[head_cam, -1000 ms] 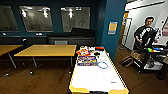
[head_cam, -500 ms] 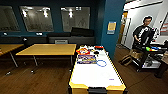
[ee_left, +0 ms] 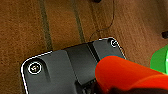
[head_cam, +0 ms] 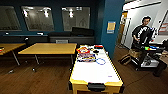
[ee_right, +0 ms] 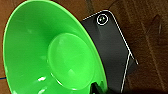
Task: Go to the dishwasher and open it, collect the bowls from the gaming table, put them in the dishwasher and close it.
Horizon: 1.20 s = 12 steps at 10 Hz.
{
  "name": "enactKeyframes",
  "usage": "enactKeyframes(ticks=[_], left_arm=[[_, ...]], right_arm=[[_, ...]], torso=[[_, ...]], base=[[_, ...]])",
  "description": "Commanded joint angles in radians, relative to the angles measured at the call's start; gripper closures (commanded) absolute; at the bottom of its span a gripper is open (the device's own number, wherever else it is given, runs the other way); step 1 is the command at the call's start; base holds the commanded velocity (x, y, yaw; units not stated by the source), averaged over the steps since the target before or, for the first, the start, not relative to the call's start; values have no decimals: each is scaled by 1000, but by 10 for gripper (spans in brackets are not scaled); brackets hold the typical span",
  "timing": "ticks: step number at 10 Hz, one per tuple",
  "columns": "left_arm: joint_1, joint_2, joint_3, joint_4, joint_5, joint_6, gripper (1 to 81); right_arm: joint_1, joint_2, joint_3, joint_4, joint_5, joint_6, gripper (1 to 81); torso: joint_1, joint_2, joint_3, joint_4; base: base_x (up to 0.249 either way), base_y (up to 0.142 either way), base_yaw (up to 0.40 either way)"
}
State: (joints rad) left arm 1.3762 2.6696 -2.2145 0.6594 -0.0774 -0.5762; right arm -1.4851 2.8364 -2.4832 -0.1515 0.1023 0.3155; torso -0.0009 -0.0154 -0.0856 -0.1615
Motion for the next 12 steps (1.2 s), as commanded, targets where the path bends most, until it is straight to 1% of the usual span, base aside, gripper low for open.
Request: enactKeyframes(ticks=[1,4,7,9,12], left_arm=[[-42,18,-41,25,27,4,811],[-33,38,-70,28,28,4,811],[-27,41,-74,28,28,4,811],[-25,47,-77,39,28,4,811],[-22,69,-114,42,28,4,811]], right_arm=[[42,-3,3,-28,-50,-4,811],[39,4,3,-36,-50,-3,811],[36,10,1,-42,-50,-3,811],[35,8,-8,-43,-50,-3,811],[31,8,-15,-42,-50,-3,811]], torso=[[1,0,0,0],[1,0,0,0],[1,0,0,0],[1,0,0,0],[1,0,1,0]], base=[[-118,0,0],[-118,0,0],[-121,0,0],[-121,0,0],[-121,0,0]])
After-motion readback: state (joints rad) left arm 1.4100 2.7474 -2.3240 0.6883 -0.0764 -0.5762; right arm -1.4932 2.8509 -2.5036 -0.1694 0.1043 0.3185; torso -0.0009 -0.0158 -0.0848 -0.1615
